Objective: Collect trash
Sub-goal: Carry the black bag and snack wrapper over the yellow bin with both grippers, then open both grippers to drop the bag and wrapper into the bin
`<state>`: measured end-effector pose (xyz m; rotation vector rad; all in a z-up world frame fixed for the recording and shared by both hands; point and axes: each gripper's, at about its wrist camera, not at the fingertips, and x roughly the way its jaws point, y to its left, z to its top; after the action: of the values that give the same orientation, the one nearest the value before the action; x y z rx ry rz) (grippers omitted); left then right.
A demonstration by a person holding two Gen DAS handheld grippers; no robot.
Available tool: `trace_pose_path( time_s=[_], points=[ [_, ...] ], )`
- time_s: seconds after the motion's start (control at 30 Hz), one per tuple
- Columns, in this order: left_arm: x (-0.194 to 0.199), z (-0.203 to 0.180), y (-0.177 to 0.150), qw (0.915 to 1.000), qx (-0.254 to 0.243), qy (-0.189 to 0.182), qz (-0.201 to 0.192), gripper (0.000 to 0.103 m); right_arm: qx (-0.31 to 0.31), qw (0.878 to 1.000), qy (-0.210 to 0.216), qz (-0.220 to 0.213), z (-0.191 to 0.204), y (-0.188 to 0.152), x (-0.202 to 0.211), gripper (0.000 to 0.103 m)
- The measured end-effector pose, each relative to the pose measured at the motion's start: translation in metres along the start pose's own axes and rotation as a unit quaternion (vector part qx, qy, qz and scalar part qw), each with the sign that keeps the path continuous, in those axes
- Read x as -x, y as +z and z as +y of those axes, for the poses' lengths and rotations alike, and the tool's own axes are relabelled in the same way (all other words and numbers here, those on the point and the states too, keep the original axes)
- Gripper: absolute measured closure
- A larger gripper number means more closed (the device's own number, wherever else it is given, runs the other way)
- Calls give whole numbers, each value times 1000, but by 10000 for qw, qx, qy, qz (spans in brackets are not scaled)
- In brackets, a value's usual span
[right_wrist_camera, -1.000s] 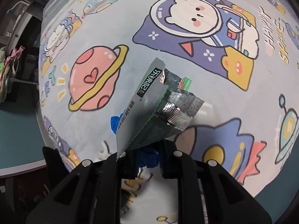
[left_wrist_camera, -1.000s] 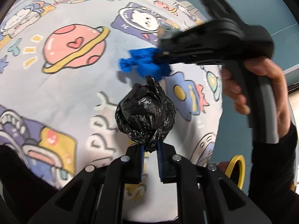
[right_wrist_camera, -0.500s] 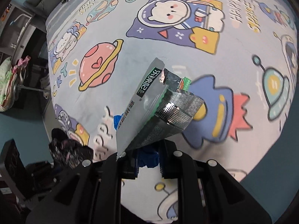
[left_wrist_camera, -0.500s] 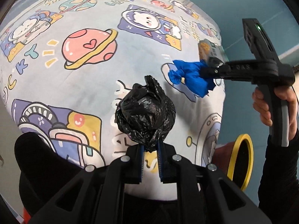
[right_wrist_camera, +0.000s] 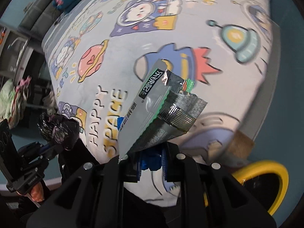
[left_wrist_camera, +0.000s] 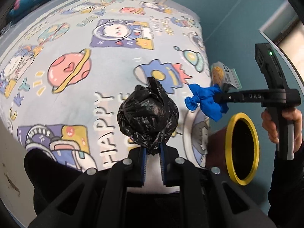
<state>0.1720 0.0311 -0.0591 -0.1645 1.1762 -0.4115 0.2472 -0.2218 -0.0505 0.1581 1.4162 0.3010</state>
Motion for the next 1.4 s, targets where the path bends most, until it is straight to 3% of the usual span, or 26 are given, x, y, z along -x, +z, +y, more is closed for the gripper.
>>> trace_pose_path(
  time_s=[0.33,0.7,0.97,1.13,1.4],
  points=[
    [7,-73,6,9946,-1009,-106,-206,92,-1146,9914,-268,-570,-79,-65,51,88],
    [-4,-153,6,9828,-1831,-200,-162,92,-1937,9743,-611,-969,-135,-125,75,88],
    [-18,-197,2,9768,-2118,-303,-56,92,-2139,9679,-704,-1116,-155,-143,79,88],
    [-19,-228,-6,9690,-2444,-342,-124,92,-2254,9653,-625,-1164,-164,-155,78,87],
    [-24,-253,-11,9630,-2663,-413,-62,92,-2453,9579,-689,-1324,-172,-178,84,87]
  ],
)
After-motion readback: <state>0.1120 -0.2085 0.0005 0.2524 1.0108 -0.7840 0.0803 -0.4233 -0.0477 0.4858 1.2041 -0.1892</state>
